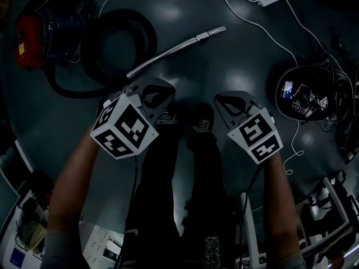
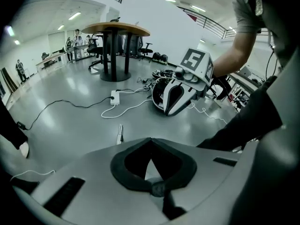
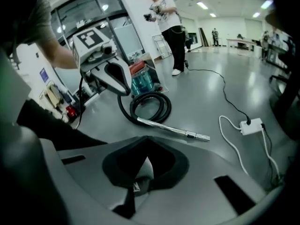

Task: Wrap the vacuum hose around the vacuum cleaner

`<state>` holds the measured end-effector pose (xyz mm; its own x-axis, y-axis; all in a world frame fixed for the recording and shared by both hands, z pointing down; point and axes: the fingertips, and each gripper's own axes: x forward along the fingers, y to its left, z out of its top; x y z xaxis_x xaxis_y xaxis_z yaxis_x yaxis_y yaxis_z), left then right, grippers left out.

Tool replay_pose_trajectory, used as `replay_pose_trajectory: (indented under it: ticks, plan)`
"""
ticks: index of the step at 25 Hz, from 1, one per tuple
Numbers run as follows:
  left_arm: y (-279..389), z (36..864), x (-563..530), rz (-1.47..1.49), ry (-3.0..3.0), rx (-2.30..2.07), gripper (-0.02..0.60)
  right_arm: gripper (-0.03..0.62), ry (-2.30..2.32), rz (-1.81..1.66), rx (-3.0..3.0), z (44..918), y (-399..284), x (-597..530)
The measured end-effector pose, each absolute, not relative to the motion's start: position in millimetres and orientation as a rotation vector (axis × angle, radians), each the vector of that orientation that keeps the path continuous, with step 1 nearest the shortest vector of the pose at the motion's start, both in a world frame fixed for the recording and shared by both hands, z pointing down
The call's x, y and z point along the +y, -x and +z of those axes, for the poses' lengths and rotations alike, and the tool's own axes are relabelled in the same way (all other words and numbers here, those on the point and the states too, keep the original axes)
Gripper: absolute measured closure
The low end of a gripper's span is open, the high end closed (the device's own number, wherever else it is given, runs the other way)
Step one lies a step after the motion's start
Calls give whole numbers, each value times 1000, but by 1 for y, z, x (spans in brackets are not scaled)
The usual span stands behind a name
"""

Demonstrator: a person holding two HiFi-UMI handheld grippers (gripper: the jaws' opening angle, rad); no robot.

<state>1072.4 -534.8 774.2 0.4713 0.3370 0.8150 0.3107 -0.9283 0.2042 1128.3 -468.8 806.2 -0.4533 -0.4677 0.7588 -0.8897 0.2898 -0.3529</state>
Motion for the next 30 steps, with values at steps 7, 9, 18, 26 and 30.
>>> replay_pose_trajectory:
  ticks: [7, 9, 18, 26, 30]
  plan:
    - [-1104, 658, -496, 1332, -2740, 501, 574, 588, -1702, 1331, -2091, 677, -1153, -443]
    - [-1107, 629, -488, 1268, -2737, 453, 574, 588, -1806, 1309, -2056, 646, -1160, -436]
    - [-1097, 477, -449, 974, -2835, 383, 574, 588, -2136, 1129, -2032, 482, -1144, -405]
    - [-1059, 343, -414, 852, -3005, 398, 574, 588, -2383, 840, -1980, 328, -1099, -376]
    - [-1030, 285, -403, 757, -3043, 340, 574, 588, -2447, 706, -1976, 266, -1075, -364]
